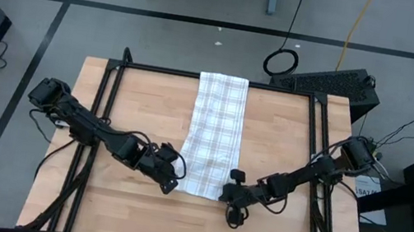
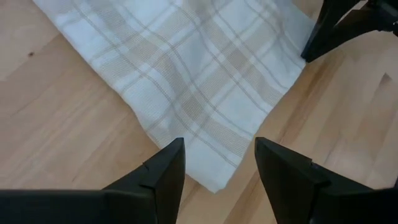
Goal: Roll towel into tight, uniform cylinder
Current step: Roll the white towel
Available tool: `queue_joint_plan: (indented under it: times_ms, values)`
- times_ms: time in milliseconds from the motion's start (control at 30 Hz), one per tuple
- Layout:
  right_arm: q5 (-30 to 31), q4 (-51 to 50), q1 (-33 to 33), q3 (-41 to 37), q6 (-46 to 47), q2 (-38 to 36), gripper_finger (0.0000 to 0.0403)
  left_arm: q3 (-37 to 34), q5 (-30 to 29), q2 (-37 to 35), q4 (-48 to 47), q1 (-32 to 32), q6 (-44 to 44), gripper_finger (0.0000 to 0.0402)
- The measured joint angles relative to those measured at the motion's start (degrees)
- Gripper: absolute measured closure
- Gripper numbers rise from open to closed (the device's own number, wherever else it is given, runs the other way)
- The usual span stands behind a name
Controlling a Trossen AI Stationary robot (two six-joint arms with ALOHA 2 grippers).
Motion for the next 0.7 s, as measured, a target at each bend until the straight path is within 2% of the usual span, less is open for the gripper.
queue_joint_plan:
  times_ms: [200, 533, 700]
  values:
    - [-0.39, -1.26, -0.04, 0.02, 1.13, -3.43, 0.0401, 0.00, -0.31, 0.00, 0.00, 0.00, -0.01, 0.0204]
    - [-0.35, -19.11, -0.01, 0.02, 9.97, -14.13, 0.0402, 0.00, -1.51, 0.00, -0.11, 0.00, 0.00, 0.0204]
    - [-0.14, -19.96, 0.20, 0.02, 6.72, -15.74, 0.0399, 0.00, -2.81, 0.00, -0.11, 0.00, 0.00, 0.0204]
